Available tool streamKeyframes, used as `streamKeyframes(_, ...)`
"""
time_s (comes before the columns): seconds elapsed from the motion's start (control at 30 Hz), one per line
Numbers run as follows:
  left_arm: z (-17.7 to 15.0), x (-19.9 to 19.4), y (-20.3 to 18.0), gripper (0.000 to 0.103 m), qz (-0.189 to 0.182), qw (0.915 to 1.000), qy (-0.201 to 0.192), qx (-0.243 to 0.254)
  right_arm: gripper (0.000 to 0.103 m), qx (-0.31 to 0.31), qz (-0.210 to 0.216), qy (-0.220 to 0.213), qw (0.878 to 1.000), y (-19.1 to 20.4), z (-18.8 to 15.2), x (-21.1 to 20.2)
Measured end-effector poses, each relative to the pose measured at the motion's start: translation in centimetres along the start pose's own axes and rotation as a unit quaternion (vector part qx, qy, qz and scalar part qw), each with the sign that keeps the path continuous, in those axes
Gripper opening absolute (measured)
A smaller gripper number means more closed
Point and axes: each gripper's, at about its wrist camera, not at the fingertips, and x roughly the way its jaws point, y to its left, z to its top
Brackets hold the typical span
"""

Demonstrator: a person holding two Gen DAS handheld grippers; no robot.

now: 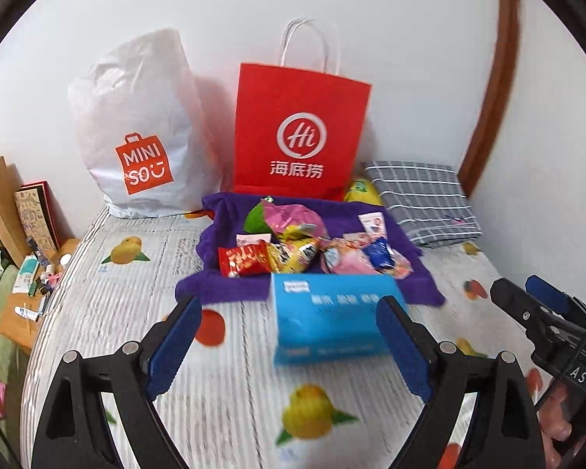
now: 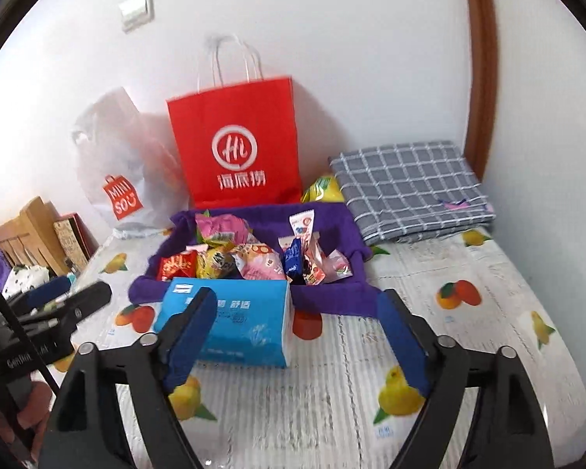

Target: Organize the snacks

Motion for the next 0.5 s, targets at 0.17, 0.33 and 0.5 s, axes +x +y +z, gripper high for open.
streamKeyframes(0.17,-1.6,-2.4,-0.9,0.091,0.007,0.9999,-0.007,0.004,0.090,0.002,0.003,0.008,1.000,-0.1,-1.3,-2.6)
streamKeyframes(0.33,-2.6,-4.5,-1.5,0.091,0.014,0.9997,-0.020,0.006,0.094,-0.007,-0.014,0.006,1.000,0.0,-2.6,-4.4)
streamKeyframes(0.5,-3.0,-5.4,-2.2,0.091,0.024,0.9993,-0.027,0.014,0.094,-0.007,-0.011,0.004,1.000,-0.1,-3.3,-5.3)
